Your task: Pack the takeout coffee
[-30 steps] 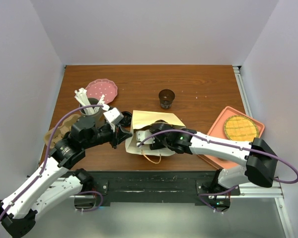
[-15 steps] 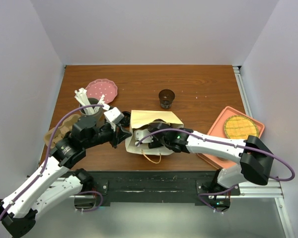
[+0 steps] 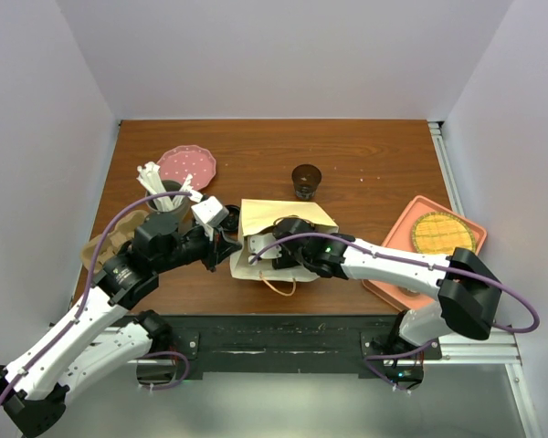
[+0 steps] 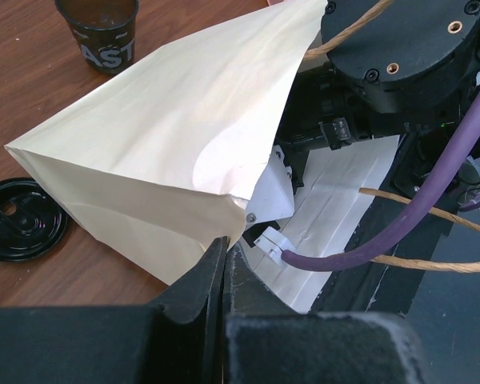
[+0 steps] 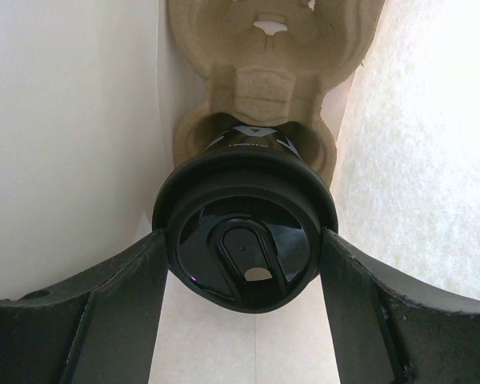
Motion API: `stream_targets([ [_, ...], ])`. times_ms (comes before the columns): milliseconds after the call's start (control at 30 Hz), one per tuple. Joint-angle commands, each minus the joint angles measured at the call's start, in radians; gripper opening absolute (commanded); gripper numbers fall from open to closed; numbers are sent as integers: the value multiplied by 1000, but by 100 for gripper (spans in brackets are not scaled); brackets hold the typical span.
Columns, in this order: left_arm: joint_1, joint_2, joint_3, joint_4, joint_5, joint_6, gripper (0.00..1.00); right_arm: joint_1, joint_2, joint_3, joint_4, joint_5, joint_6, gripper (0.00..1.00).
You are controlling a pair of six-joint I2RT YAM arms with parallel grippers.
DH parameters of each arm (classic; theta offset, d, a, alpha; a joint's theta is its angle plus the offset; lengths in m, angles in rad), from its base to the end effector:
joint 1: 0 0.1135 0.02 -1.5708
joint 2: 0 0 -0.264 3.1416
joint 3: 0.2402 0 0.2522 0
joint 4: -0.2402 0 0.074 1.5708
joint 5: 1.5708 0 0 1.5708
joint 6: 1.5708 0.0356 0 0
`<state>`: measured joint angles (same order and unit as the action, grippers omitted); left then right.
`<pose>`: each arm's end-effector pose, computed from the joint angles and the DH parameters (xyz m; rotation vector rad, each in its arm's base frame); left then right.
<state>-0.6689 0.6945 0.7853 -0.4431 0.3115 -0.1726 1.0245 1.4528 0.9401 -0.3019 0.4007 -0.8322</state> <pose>0.1163 -0.1059 0.3272 0.7003 1.8760 -0.8526 0.1704 0.2535 0.2301 -1.7514 1.5452 -0.3818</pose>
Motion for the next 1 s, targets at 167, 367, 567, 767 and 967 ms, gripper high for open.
stream_targets([
  [167, -3, 2, 46, 29, 15, -27, 0, -24, 21, -29, 3, -16, 4, 62],
  [367, -4, 13, 54, 15, -14, -27, 0, -27, 34, -20, 0, -16, 4, 69],
  [567, -3, 22, 71, 7, -43, -39, 0, -27, 32, 31, -37, -34, -1, 78],
  [767, -3, 45, 106, -11, -49, -57, 0, -27, 17, 46, -74, -45, 10, 85],
  [967, -4, 50, 123, -26, -43, -62, 0, -27, 9, 55, -85, -59, 18, 99],
])
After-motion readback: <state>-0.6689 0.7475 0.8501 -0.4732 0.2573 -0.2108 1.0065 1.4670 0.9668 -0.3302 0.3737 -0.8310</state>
